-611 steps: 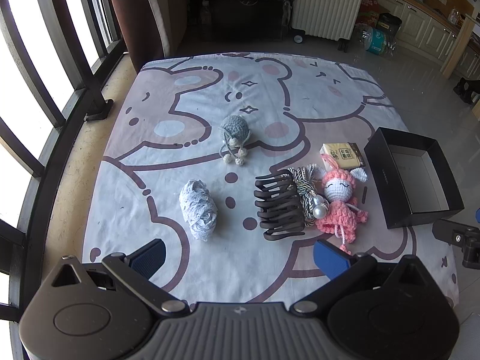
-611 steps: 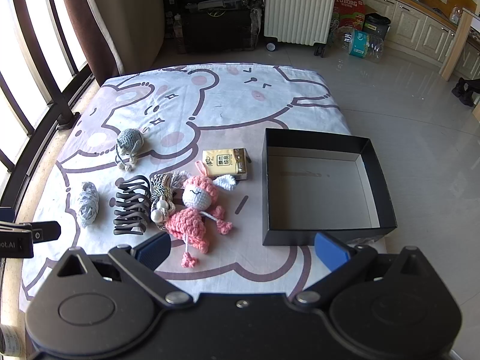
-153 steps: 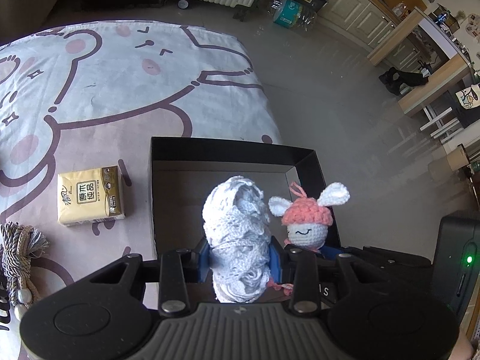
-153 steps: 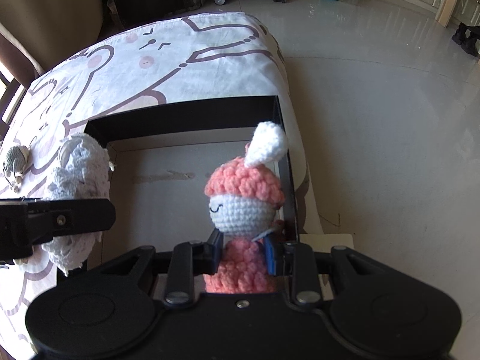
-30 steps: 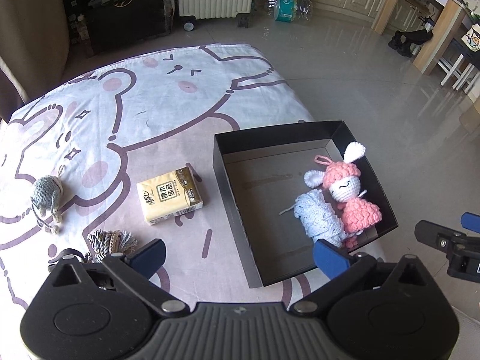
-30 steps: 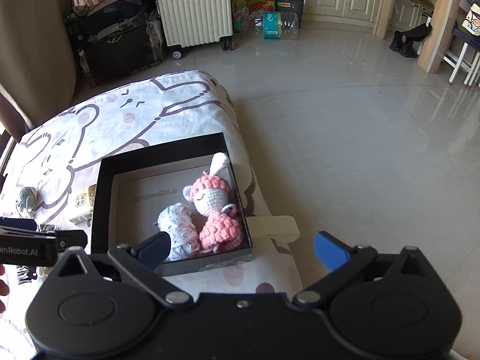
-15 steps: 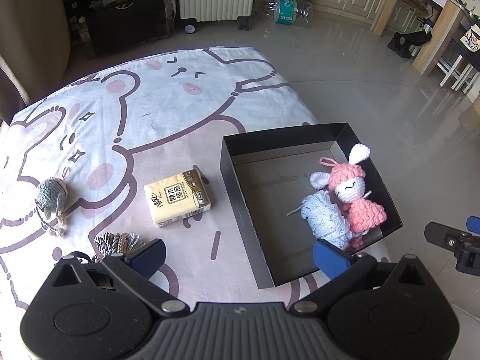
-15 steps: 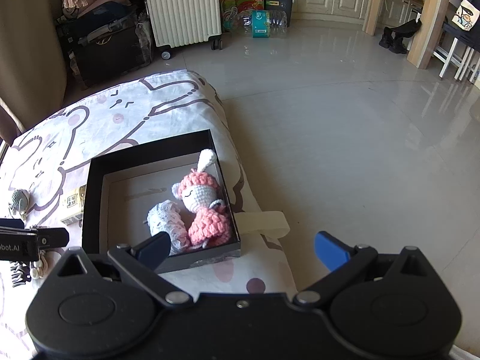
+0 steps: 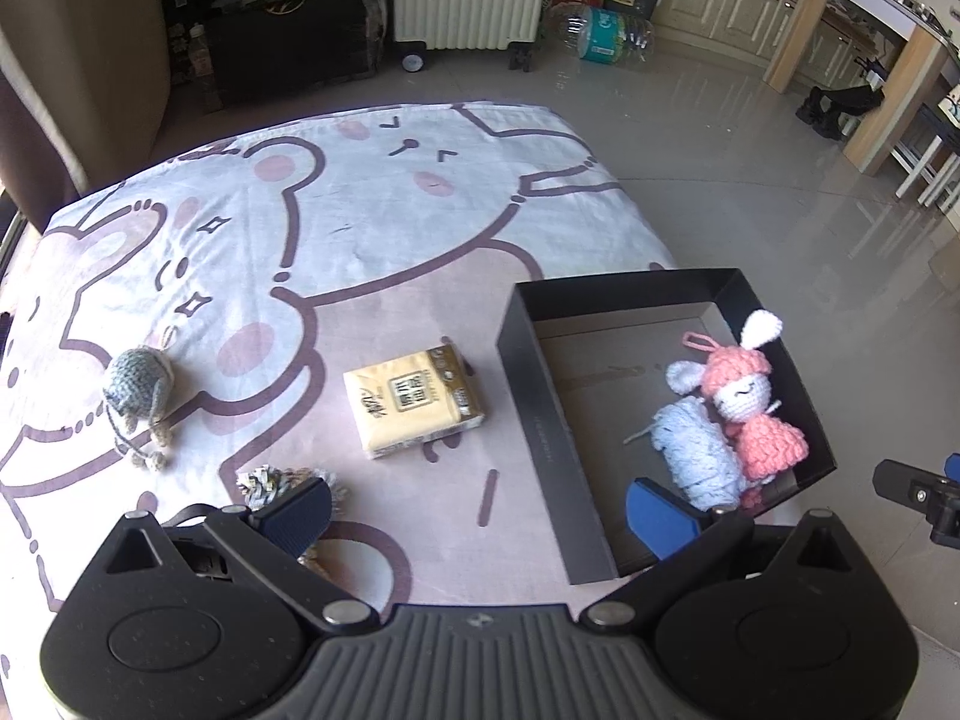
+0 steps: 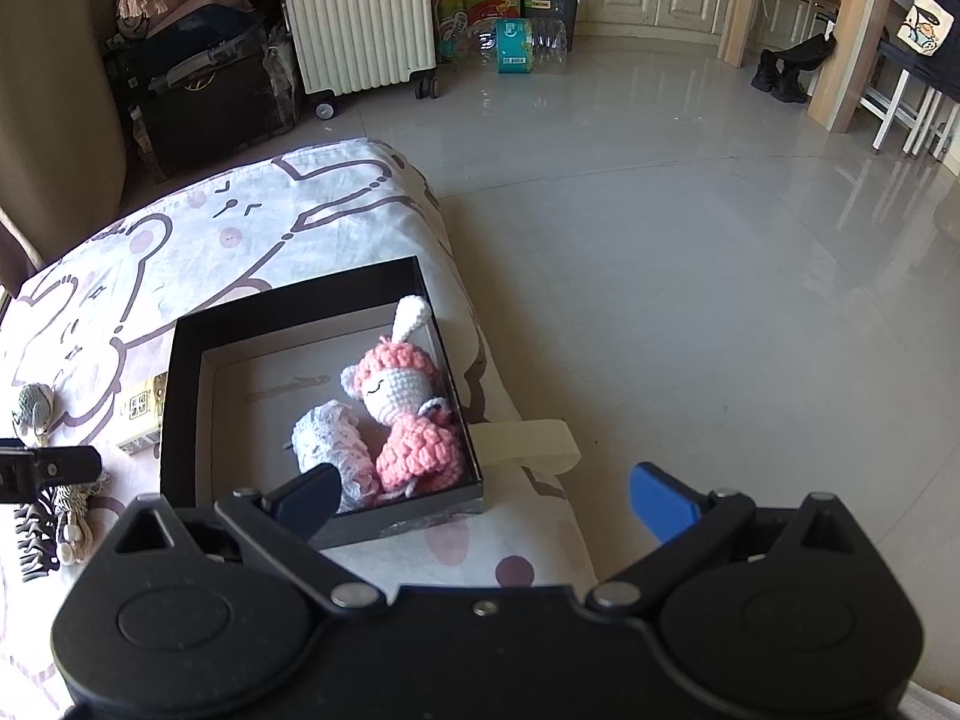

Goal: Organize objects
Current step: 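Move the right tool toward the striped rope tassel while the left tool approaches the black claw clip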

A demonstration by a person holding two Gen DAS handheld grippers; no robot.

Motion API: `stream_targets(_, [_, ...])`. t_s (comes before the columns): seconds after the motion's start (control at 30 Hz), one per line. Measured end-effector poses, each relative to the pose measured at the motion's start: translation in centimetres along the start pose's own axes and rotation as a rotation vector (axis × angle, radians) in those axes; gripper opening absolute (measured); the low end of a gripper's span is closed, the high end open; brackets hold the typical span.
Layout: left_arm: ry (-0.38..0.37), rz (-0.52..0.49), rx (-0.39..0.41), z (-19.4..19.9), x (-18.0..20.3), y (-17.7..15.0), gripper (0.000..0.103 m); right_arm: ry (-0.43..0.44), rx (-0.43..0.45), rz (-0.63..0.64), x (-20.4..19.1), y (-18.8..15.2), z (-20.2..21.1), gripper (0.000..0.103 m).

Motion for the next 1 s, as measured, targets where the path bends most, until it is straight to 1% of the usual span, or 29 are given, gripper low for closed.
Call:
stream_targets(0.1, [0.012, 0.017, 0.003, 0.4, -1.6, 0.0, 0.103, 0.0, 0.003, 0.002, -0.7, 0.1, 0.0, 0.103])
stream_targets(0.3, [0.038, 0.051, 0.019, 1.8, -4.7, 0.1, 0.103, 0.028, 0.012, 0.017, -3.5, 0.8, 0.2, 0.103])
stream_targets(0.57, [0.076, 0.154, 0.058, 4.7, -10.0, -0.4, 0.103, 0.081, 0.038, 0.075, -8.8, 1.9, 1.4, 0.103])
stream_targets(1.0, [0.155, 0.239, 0.093, 8.8, -16.9, -2.1, 0.103, 0.172, 0.057, 0.159, -17.3, 2.1, 3.6, 0.103])
Point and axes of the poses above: each gripper's, at about its wrist camera, not at the fingertips, and z roughly against the way its jaws point, x to its right, y to its top, the point moved 8 cm from there along -z, roughly the way its jaws point, and after that the axes turned 13 degrees about -y, right-handed, at the moved point
